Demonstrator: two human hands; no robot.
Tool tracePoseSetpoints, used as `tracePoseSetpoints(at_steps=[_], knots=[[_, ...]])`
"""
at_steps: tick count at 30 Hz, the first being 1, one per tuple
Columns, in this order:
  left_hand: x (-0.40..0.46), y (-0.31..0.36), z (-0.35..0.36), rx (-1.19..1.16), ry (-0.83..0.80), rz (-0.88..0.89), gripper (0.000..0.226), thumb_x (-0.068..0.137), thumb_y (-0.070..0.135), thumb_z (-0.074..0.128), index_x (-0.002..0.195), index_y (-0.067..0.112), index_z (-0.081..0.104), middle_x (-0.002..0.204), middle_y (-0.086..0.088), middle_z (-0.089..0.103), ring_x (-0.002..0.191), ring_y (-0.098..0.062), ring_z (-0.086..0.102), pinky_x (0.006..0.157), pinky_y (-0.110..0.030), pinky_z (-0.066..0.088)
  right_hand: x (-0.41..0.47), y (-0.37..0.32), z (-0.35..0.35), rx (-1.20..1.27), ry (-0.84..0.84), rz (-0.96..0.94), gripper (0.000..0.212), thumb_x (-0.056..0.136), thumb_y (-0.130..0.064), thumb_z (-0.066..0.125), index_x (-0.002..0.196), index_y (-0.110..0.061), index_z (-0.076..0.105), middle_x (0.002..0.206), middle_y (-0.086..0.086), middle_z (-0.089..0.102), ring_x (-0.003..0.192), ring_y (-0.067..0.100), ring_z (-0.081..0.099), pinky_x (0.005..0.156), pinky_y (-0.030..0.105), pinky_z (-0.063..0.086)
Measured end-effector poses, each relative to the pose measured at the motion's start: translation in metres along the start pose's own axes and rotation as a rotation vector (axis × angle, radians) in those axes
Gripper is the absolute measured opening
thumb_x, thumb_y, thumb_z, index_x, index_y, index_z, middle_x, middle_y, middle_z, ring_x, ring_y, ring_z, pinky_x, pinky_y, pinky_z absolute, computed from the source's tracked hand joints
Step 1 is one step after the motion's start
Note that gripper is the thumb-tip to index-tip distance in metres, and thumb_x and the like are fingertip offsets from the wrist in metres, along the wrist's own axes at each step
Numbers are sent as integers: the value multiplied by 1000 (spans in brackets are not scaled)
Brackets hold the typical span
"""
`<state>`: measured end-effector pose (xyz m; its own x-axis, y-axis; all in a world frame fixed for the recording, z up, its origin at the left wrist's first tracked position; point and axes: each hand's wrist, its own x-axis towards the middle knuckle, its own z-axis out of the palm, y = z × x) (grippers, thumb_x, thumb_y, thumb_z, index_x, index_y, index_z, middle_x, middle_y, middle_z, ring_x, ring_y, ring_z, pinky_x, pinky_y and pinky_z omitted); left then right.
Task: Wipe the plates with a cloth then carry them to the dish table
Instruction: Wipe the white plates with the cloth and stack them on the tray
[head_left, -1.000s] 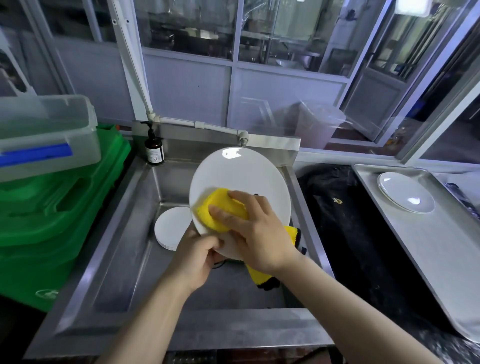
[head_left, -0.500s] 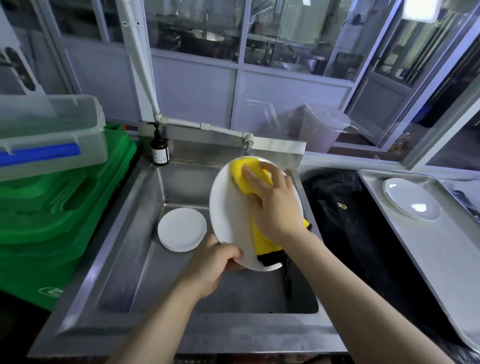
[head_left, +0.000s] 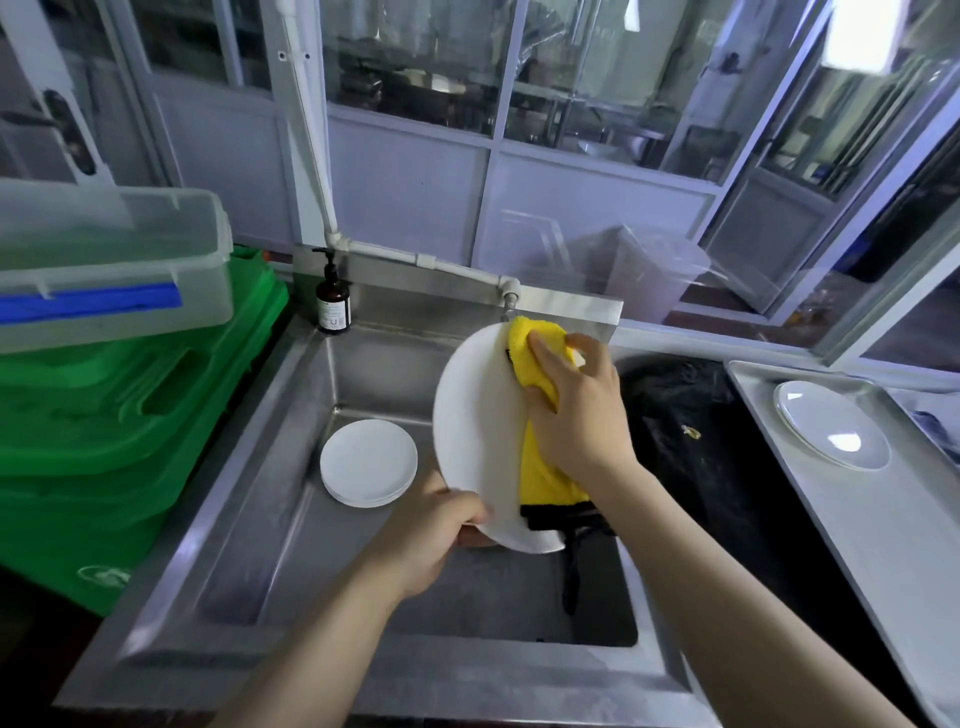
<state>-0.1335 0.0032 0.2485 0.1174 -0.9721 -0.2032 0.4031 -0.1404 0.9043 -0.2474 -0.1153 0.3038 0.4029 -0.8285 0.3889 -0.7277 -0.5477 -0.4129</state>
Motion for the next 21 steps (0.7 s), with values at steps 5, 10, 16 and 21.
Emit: tracePoseSetpoints(at_steps=[5,10,16,21], knots=[[2,2,-14,28,10,53,48,54,0,47,100,8,59,76,-10,69,67,-20,68,54,-29,53,-27,-33,6,93,-215,-367,51,85,-14,57,134,-28,55,140,12,44,109,41,45,91,44,45],[3,6,-37,-41,-5,148,47,57,-7,49,88,18,73,79,-6,74,75,-19,72,60,-29,57,-44,-42,2,89,-387,-497,45,87,-33,44,128,-26,61,140,9,47,107,40,46,91,41,43],[1,9,-46,-213,-98,169,61,65,48,82,114,14,68,113,-14,70,102,-29,68,71,-39,57,-43,-41,-3,-18,-396,-623,41,93,-39,37,121,-33,66,136,5,52,101,36,49,87,34,41],[0,9,-41,-374,116,108,46,89,45,49,118,12,65,112,-13,71,97,-25,71,63,-36,58,-46,-25,-2,-94,-398,-664,36,91,-16,51,118,-33,68,135,4,54,97,38,51,80,44,51]])
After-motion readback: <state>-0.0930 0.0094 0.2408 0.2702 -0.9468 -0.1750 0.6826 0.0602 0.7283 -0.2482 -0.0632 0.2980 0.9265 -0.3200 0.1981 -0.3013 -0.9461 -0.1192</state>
